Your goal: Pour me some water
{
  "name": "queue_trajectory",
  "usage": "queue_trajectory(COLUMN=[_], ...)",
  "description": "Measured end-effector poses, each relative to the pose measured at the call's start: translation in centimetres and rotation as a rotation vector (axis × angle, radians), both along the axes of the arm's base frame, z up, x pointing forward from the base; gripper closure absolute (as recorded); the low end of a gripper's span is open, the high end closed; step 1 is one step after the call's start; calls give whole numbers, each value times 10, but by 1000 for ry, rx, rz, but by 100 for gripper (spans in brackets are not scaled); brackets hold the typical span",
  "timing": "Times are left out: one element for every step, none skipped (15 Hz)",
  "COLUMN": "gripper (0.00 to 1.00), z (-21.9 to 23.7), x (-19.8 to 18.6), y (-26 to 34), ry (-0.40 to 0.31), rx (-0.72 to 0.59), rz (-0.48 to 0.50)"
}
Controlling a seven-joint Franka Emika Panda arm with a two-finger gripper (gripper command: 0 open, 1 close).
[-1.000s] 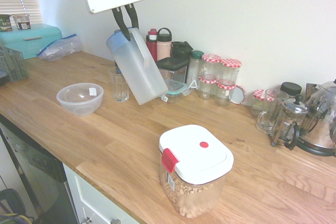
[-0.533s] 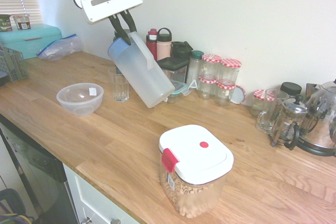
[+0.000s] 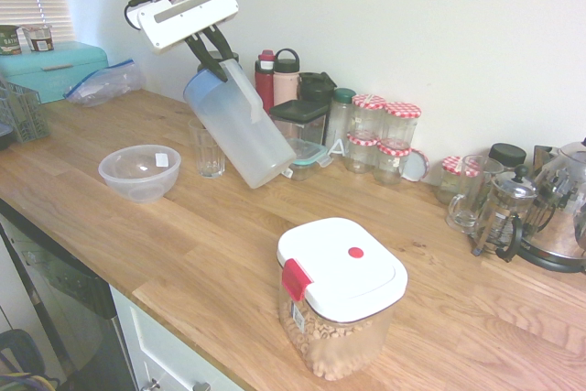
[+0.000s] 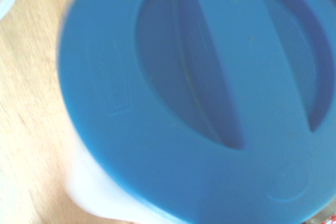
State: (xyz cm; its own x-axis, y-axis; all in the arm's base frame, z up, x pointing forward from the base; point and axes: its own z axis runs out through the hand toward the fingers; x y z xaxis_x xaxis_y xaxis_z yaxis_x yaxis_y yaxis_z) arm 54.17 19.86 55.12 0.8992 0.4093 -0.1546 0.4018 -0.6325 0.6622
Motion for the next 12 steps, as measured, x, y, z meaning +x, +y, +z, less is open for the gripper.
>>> queue_trajectory(gripper=[100,100,100,100,100,100,100,100,100,100,100,100], z=[0,1,2,4,4,5,5,4,4,4,4,4], x=[0,0,0,-1,-1,-1,-1,-2,-2,-2,-3,-3], y=[0,-1,-2,-3,-4,-4,-4,-4,-4,-4,-4,-4], ry=[-1,-2,-5,-8,-9,-9,-10,-9,-8,-8,-7,-7], rx=[-6,-14,-23,-31,-35,-39,-43,-46,-48,-50,-51,-52], rz=[-1,-3,-5,-5,-6,-7,-7,-7,-8,-9,-10,-11])
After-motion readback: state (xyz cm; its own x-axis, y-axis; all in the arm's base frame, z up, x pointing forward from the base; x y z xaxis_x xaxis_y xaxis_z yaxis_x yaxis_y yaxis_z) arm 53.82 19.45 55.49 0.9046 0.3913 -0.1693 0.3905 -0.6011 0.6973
